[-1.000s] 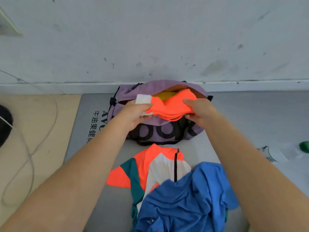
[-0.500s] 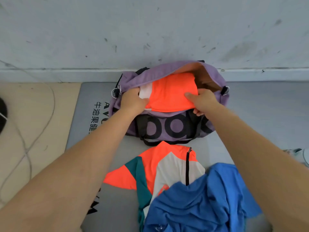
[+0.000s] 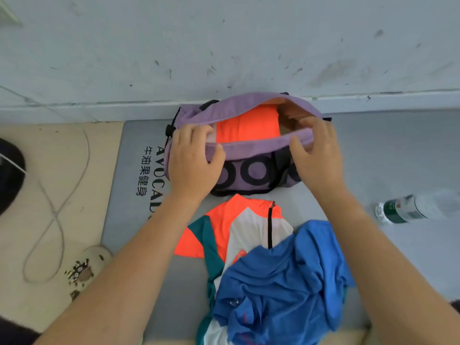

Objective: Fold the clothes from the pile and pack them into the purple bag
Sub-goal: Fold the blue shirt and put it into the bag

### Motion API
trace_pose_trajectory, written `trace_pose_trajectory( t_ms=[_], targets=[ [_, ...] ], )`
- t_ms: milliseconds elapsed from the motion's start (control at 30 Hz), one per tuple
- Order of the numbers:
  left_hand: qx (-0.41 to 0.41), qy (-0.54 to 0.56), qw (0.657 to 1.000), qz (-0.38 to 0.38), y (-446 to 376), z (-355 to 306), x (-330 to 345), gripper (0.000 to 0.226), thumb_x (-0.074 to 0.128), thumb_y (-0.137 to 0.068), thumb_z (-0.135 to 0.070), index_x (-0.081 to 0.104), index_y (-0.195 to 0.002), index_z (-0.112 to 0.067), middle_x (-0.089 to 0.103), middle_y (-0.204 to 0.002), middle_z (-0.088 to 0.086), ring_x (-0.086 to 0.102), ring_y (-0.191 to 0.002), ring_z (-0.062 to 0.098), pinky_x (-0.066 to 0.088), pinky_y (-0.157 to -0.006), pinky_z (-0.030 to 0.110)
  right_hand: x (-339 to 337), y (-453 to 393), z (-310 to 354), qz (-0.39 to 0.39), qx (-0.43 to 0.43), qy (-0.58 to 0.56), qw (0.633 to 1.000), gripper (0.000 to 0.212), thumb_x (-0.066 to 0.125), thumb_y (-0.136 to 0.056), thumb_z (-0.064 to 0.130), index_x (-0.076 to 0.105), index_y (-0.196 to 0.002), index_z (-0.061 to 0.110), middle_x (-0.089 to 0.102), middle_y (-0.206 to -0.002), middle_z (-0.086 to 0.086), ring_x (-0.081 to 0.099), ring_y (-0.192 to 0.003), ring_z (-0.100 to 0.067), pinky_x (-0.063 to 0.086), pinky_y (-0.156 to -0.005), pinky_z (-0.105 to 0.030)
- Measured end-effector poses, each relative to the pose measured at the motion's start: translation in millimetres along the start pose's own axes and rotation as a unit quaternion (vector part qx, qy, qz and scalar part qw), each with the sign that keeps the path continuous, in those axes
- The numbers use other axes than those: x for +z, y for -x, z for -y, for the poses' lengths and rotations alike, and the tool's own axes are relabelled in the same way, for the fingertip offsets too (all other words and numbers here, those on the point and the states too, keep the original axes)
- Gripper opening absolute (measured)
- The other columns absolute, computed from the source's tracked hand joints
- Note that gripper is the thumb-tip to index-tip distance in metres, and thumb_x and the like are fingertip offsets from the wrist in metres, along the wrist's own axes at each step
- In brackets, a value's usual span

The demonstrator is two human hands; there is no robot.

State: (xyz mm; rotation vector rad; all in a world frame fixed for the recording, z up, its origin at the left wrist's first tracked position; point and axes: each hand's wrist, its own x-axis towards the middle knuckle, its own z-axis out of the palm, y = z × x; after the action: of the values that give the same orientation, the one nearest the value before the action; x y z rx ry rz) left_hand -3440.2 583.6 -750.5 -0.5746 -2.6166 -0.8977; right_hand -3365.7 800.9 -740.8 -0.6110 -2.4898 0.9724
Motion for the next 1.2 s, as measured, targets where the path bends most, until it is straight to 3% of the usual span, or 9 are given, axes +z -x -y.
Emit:
trace_pose_trajectory(
  t_ms=[100,200,367,533,667,767,933,1067,1200],
  targets=[
    [-0.116,0.062,0.981,0.144,48.5,-16.1,10.5,0.015,0.054,-0.085,-0.035,0.062,-0.084,-0.022,0.062,-0.084,-0.003,0.058,-0.083,0.023,0.047,-0.071,0.037,-6.0,48.4,-21.3,-0.001,0.058,-0.014,0.998,0.035,0.058,-0.088,0.014,0.053,-0.122,0.010,0.057,-0.115,-0.008,0.057,-0.083,-0.022,0.045,-0.076,-0.033],
    [-0.203,0.045,0.904,0.372,106.7,-23.5,34.8,0.020,0.055,-0.089,-0.038,0.059,-0.077,-0.022,0.063,-0.078,-0.002,0.063,-0.084,0.026,0.048,-0.070,0.035,-10.4,115.0,-63.1,0.079,0.243,0.030,0.966,0.040,0.060,-0.089,0.018,0.048,-0.126,0.007,0.056,-0.117,-0.014,0.057,-0.102,-0.031,0.044,-0.081,-0.037],
    [-0.273,0.031,0.811,0.516,206.9,-33.9,58.9,0.047,0.067,-0.086,-0.047,0.054,-0.121,-0.019,0.062,-0.114,0.001,0.060,-0.104,0.024,0.049,-0.091,0.037,-19.0,223.2,-102.6,0.170,0.483,0.202,0.835,0.074,0.070,-0.080,0.054,0.041,-0.123,0.002,0.047,-0.124,-0.020,0.051,-0.114,-0.040,0.043,-0.087,-0.045],
    [-0.306,0.132,0.798,0.502,219.9,-53.8,52.0,0.040,0.066,-0.087,-0.050,0.065,-0.114,-0.020,0.067,-0.111,-0.001,0.060,-0.112,0.019,0.044,-0.099,0.030,-28.0,235.0,-91.9,0.184,0.463,-0.036,0.866,0.035,0.070,-0.088,0.031,0.057,-0.080,0.000,0.062,-0.081,-0.017,0.060,-0.085,-0.032,0.043,-0.070,-0.035],
    [-0.299,0.314,0.755,0.492,182.0,-89.3,9.7,0.064,0.075,-0.072,-0.059,0.057,-0.127,-0.031,0.057,-0.130,-0.012,0.052,-0.124,0.007,0.044,-0.102,0.028,-63.9,198.0,-39.8,0.198,0.434,-0.318,0.819,0.032,0.070,-0.089,0.027,0.069,-0.104,-0.001,0.072,-0.103,-0.020,0.069,-0.099,-0.034,0.053,-0.093,-0.049],
    [-0.243,0.375,0.748,0.491,144.0,-118.5,-36.9,0.086,0.082,-0.062,-0.056,0.052,-0.135,-0.022,0.059,-0.135,-0.006,0.055,-0.125,0.010,0.045,-0.106,0.035,-98.9,170.4,14.3,0.198,0.382,-0.437,0.790,0.029,0.063,-0.093,0.018,0.065,-0.113,-0.004,0.070,-0.110,-0.023,0.068,-0.102,-0.035,0.055,-0.092,-0.047],
    [-0.134,0.302,0.860,0.390,88.0,-153.8,-123.5,0.041,0.074,-0.083,-0.039,0.065,-0.093,0.000,0.067,-0.084,0.007,0.062,-0.074,0.018,0.050,-0.075,0.039,-167.3,138.6,98.7,0.171,0.234,-0.304,0.907,0.031,0.064,-0.093,0.025,0.068,-0.096,-0.006,0.072,-0.094,-0.020,0.069,-0.088,-0.026,0.057,-0.082,-0.043],
    [-0.077,0.267,0.905,0.321,63.0,-183.3,-194.3,0.040,0.059,-0.097,-0.033,0.061,-0.087,0.006,0.054,-0.073,0.005,0.047,-0.062,0.010,0.038,-0.060,0.027,-226.8,123.9,155.4,0.110,0.095,-0.113,0.983,0.038,0.062,-0.093,0.032,0.051,-0.066,0.008,0.043,-0.065,-0.006,0.039,-0.062,-0.014,0.033,-0.055,-0.027],
    [-0.122,0.420,0.863,0.254,43.5,-221.8,-265.8,0.028,0.056,-0.098,-0.033,0.061,-0.077,-0.016,0.044,-0.055,-0.001,0.040,-0.043,0.009,0.034,-0.043,0.016,-280.2,116.5,206.2,0.098,0.081,-0.238,0.963,0.033,0.058,-0.095,0.038,0.060,-0.071,0.016,0.056,-0.071,0.000,0.052,-0.068,-0.014,0.043,-0.067,-0.029]
  ],
)
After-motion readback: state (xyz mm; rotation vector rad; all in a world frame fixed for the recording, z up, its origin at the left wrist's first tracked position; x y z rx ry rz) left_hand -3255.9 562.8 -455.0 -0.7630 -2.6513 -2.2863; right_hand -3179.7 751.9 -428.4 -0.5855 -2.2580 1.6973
